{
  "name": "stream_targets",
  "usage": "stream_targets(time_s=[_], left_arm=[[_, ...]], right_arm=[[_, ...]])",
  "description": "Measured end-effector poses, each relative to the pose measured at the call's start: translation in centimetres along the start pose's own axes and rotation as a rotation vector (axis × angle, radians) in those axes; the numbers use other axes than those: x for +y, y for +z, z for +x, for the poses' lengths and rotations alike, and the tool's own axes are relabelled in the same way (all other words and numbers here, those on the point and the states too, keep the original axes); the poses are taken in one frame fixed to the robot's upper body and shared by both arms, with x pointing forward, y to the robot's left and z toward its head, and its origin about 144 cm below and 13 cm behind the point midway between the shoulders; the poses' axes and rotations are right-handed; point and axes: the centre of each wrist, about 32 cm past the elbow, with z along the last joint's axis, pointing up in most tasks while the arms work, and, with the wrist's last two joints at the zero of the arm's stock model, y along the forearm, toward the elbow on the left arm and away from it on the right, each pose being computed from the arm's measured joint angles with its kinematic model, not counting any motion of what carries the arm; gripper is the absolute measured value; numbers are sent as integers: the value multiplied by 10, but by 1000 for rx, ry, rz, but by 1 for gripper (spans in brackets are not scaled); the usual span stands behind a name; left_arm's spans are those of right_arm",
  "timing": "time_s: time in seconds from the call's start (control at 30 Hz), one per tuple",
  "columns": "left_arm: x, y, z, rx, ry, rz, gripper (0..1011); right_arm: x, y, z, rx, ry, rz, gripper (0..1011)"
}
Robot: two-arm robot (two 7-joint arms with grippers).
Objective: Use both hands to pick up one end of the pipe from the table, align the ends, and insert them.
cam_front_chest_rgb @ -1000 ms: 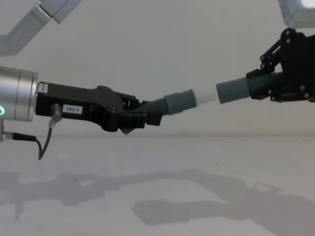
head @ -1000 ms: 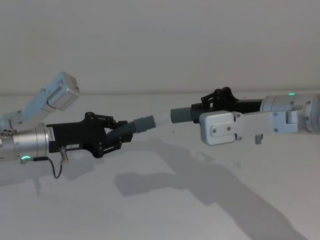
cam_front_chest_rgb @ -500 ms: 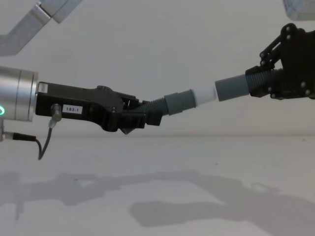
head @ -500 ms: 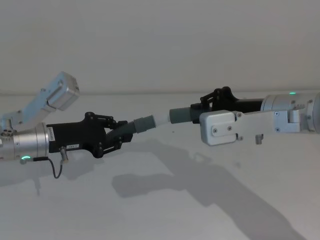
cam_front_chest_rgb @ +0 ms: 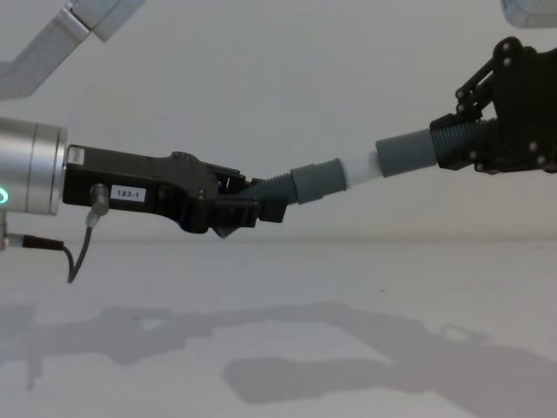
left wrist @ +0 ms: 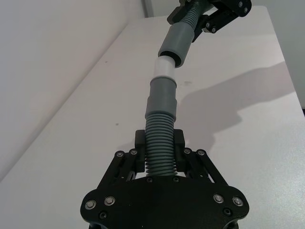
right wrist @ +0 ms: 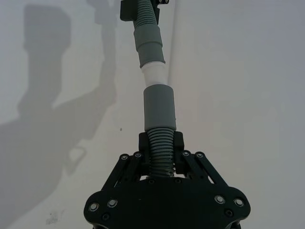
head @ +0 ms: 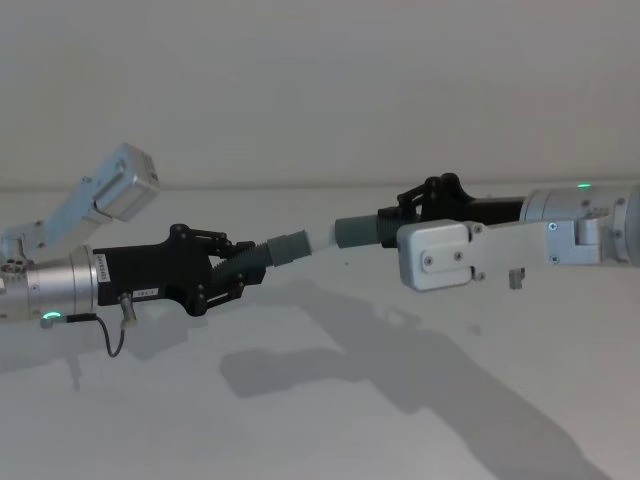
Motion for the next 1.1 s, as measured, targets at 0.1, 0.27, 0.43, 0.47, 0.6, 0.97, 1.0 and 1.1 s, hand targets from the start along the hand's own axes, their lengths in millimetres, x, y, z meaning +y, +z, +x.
stream_targets(time_s=[0.1,0.27,0.43,0.47,0.6,0.97,1.0,1.1], left_arm=[[0,0,0,0,0,0,306],[0,0,0,0,0,0,306],[0,0,0,0,0,0,306],[0,0,0,0,0,0,306],[0,0,0,0,0,0,306],[0,0,0,0,0,0,306],[0,0,0,0,0,0,306],[0,0,0,0,0,0,306]], right_arm=[[0,0,0,2,1,-1,255],[2,-2,0,5,5,-3,255],[3,-3,0,8,8,-6,253],[3,-3,0,9,9,-8,253],[4,-4,0,10,10,-9,255],[5,-4,3,2,10,-3,255],[5,-4,3,2,10,-3,255],[6,-3,5,-1,10,0,255]])
